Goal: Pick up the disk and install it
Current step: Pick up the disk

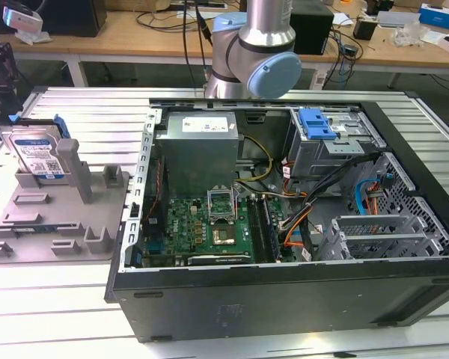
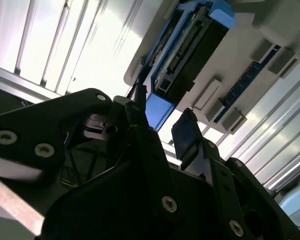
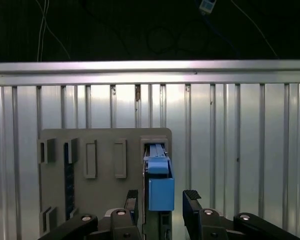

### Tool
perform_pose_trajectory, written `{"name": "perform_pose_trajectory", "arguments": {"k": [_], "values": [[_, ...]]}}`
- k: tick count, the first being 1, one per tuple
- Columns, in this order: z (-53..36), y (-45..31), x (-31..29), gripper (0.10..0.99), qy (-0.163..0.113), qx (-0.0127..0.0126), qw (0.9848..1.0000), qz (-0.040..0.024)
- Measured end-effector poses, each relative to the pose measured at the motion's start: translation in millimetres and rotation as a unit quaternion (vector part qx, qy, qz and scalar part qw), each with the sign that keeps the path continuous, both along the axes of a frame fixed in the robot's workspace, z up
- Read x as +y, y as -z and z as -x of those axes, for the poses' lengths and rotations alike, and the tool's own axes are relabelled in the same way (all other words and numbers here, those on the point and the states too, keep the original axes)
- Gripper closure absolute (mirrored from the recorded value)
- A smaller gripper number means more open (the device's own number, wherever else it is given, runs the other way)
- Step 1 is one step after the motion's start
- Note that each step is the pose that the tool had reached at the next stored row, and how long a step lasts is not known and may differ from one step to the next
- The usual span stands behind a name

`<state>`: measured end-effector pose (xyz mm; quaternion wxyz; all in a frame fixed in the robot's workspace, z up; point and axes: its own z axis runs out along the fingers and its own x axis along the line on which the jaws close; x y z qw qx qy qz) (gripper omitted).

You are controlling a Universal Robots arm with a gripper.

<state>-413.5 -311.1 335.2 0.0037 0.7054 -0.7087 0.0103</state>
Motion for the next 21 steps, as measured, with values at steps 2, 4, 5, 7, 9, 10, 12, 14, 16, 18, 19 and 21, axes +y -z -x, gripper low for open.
{"name": "perform_pose_trajectory", "arguments": {"k": [2, 4, 5, 7, 9, 10, 12, 14, 16, 18, 19, 21], "values": [[0.1, 1.1, 0.0, 0.604, -0.001, 0.0002, 1.0, 0.0], [0.4, 2.3, 0.0, 0.604, -0.003, 0.0004, 1.0, 0.0], [0.8, 3.3, 0.0, 0.604, -0.004, 0.0005, 1.0, 0.0], [1.4, 4.9, -0.1, 0.604, -0.005, 0.0005, 1.0, 0.0], [1.8, 6.3, 0.0, 0.604, -0.007, 0.0005, 1.0, 0.0], [2.0, 6.9, -0.1, 0.604, -0.007, 0.0005, 1.0, 0.0], [2.6, 8.8, -0.1, 0.604, -0.009, 0.0006, 1.0, 0.0], [2.8, 9.9, 0.0, 0.604, -0.01, 0.0008, 0.9999, 0.0], [2.9, 10.9, 0.0, 0.604, -0.011, 0.0008, 0.9999, 0.0], [2.9, 11.8, 0.0, 0.604, -0.012, 0.0009, 0.9999, 0.0], [2.9, 12.3, -0.1, 0.604, -0.013, 0.001, 0.9999, 0.0], [2.9, 13.0, 0.0, 0.604, -0.013, 0.0011, 0.9999, 0.0]]}}
